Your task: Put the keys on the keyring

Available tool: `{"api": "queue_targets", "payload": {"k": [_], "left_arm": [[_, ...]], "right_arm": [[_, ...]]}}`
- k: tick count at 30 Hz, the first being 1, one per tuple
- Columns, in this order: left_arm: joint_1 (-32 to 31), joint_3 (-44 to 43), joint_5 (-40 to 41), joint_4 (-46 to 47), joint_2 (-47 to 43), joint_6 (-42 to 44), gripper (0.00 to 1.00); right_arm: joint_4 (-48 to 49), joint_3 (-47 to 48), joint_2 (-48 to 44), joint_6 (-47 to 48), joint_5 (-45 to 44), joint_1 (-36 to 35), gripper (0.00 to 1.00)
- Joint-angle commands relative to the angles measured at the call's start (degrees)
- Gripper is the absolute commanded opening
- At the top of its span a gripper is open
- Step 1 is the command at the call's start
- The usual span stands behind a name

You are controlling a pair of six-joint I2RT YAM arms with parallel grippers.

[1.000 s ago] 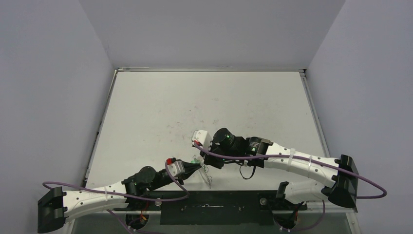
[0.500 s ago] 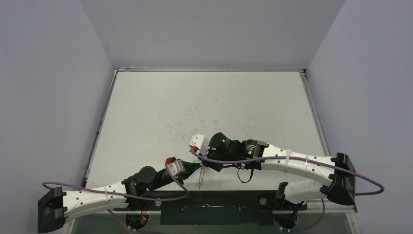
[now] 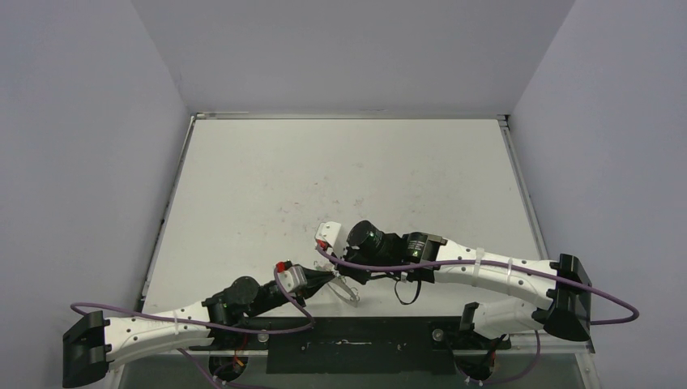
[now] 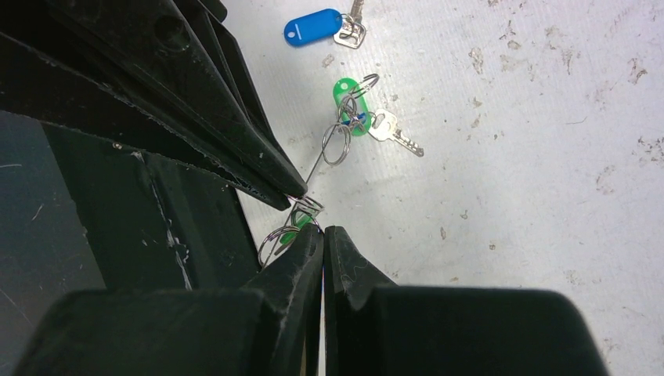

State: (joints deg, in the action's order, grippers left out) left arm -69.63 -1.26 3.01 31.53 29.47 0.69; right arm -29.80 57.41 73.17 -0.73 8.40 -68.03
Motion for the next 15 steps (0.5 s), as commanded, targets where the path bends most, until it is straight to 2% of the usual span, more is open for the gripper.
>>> {"api": "queue_targets", "payload": {"k": [1,15], "left_arm": [[-0.25,-1.68,-0.88,2.91,-0.56,-0.37,0.00],[-0.25,-1.76,-0.97,2.43,-0.56,-0.36,0.00]], "right_arm": [[3.30,0.53,-1.65,-0.67,0.88,-0.01,0.00],[4.04,2.24,-2.47,0.07,3.07,-0.05,0.00]]}}
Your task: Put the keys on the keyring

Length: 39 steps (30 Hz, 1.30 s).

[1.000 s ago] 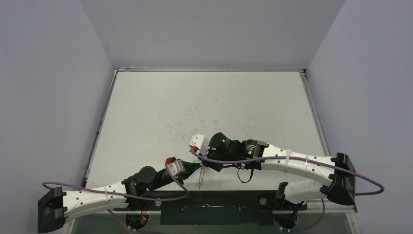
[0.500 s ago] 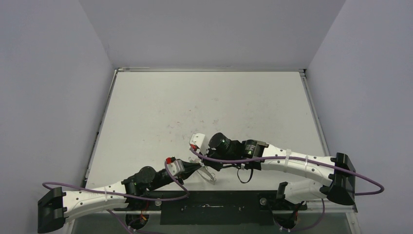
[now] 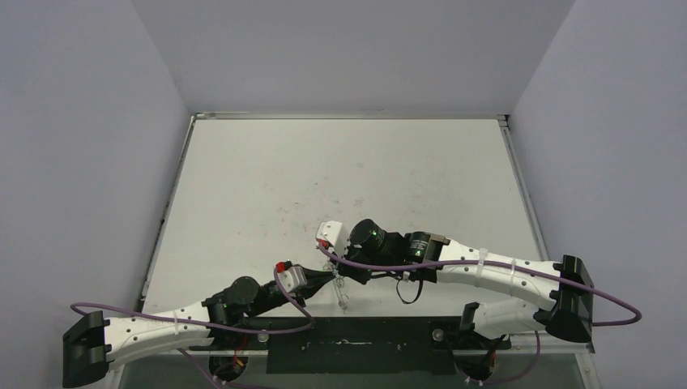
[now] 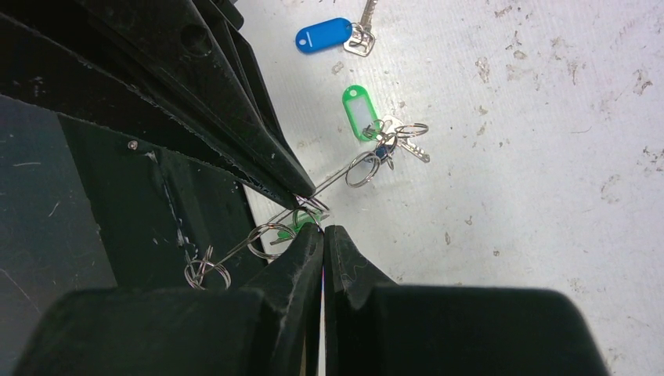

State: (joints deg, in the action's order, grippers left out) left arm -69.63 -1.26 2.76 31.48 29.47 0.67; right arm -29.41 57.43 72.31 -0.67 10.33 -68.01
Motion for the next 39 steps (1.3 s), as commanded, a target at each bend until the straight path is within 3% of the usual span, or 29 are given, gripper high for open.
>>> {"api": "queue_targets", "payload": {"k": [1,26,39], "left_arm": [[-0.25,-1.76,-0.69,2.42,-0.56,-0.34,0.00],[-0.25,-1.54,-0.22,1.86,-0.73,-0.33,0.00],[-0.25,-1.44,-0.39,2.01,-1.05,-0.35,0.00]], "right_arm": [[3.93,2.17,-1.58,-0.04,1.26,-0.09,0.00],[6.55,1.42,-3.24,0.23,4.97,-0.63,0.00],[4.02,0.96,0.31,-0.04,-2.25,-0.15,0.00]]}}
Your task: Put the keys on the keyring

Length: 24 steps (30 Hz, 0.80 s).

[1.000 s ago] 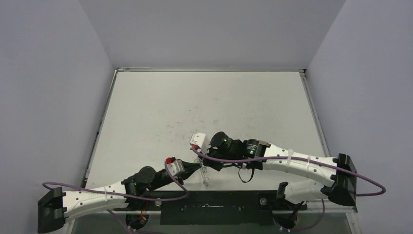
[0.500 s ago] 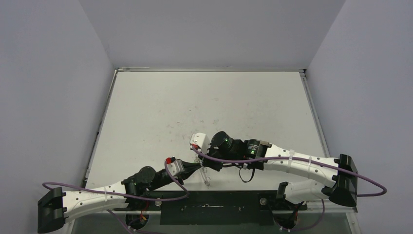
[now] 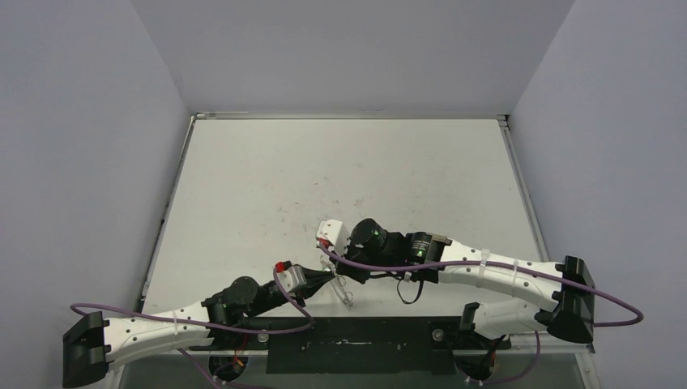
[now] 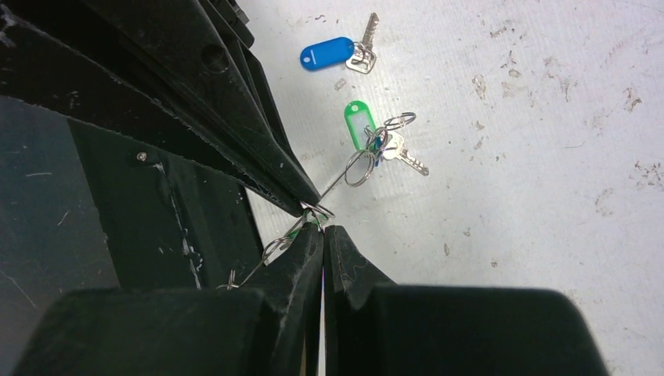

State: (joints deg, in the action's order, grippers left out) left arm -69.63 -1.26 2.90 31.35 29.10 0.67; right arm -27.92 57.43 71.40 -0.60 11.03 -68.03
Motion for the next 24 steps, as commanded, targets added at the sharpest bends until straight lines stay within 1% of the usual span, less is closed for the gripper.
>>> {"api": "queue_targets", "payload": {"k": [1,17,19,20,21,22,24], "left_arm": [[-0.25,-1.40,-0.59,2.16,-0.71,-0.32,0.00],[-0.25,-1.46,-0.69,1.96,-1.58,-0.38,0.00],[-0.25,-1.35,-0.70,1.97,-1.64,-0.32,0.00],[-0.25,-1.34,-0.69,1.88,-1.68,-0.37,0.00],[-0.25,-1.38,-0.68,1.80,-1.75,-0.36,0.00],[-0.25,-1.35,-0.65,1.71,-1.83,-0.34,0.00],[-0.25,-1.32,-0.69,1.42,-2.06,-0.32,0.00]], "right_arm": [[2.45,1.01,1.67,-0.22,-3.14,-0.08,0.00],[2.76,-0.76,2.57,-1.45,-4.55,0.44,0.00],[3.63,-1.56,1.49,-1.71,-5.09,0.57,0.10],[4.11,-2.03,0.60,-1.76,-5.41,0.68,0.17],[4.54,-2.50,-0.31,-1.73,-5.69,0.76,0.27],[5.27,-3.11,-1.70,-1.62,-6.06,0.79,0.39],[7.03,-5.00,-4.26,-1.05,-5.89,0.87,0.54]]}}
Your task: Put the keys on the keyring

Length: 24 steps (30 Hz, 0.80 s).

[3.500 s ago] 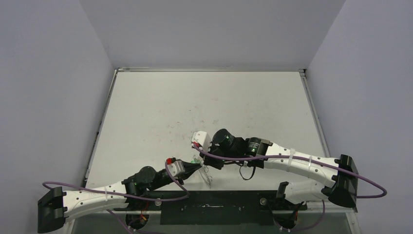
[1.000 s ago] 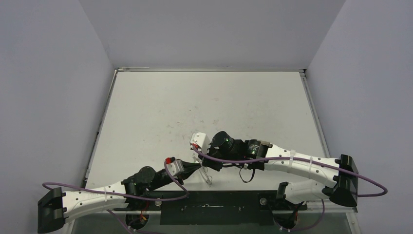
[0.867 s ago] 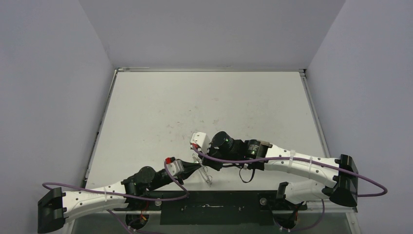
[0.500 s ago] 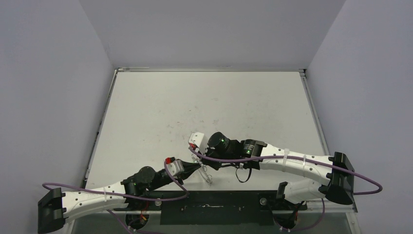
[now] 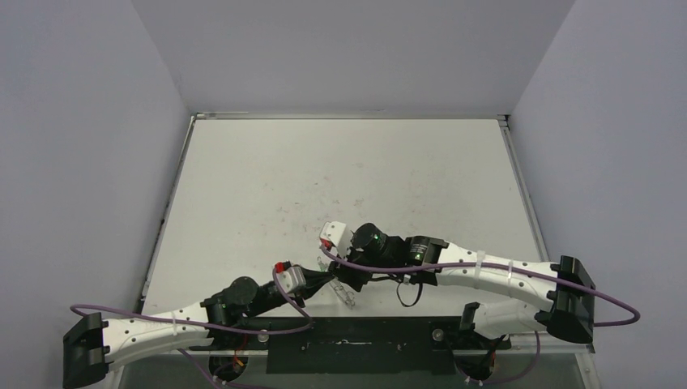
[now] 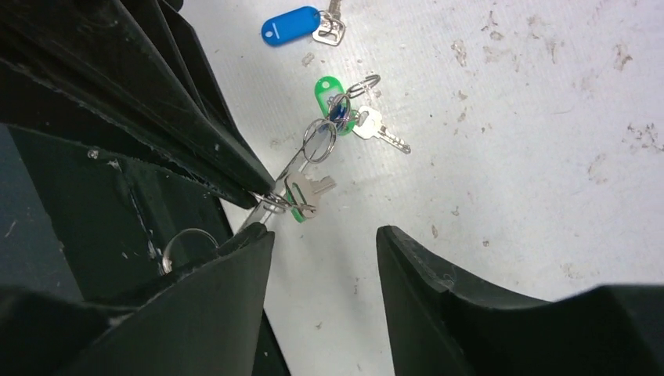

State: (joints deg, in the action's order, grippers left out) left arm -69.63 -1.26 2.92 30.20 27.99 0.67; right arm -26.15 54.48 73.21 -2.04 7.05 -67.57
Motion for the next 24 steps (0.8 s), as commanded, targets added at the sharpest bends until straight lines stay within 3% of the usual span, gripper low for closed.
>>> {"api": "queue_targets", "payload": {"k": [1,4,13,19,24], "left_arm": [[-0.25,-1.31,-0.70,2.47,-1.06,-0.38,0.00],[-0.25,-1.42,-0.70,1.80,-1.63,-0.35,0.00],[-0.25,-1.56,-1.95,-0.86,-3.56,0.14,0.00],[-0.25,-2.52,-3.58,-4.57,-5.13,1.70,0.00],[-0.25,-3.19,-5.79,-6.52,-5.92,2.03,0.00]], "right_arm": [[6.24,-2.85,-7.39,1.17,-1.44,0.36,0.58],[8.37,-4.37,-10.69,1.61,-1.62,0.42,0.67],[13.79,-8.93,-15.53,10.68,-4.73,0.51,0.69],[22.53,-15.72,-19.70,19.22,0.21,1.08,0.71],[28.70,-18.79,-19.93,20.54,13.10,5.73,0.69]]}}
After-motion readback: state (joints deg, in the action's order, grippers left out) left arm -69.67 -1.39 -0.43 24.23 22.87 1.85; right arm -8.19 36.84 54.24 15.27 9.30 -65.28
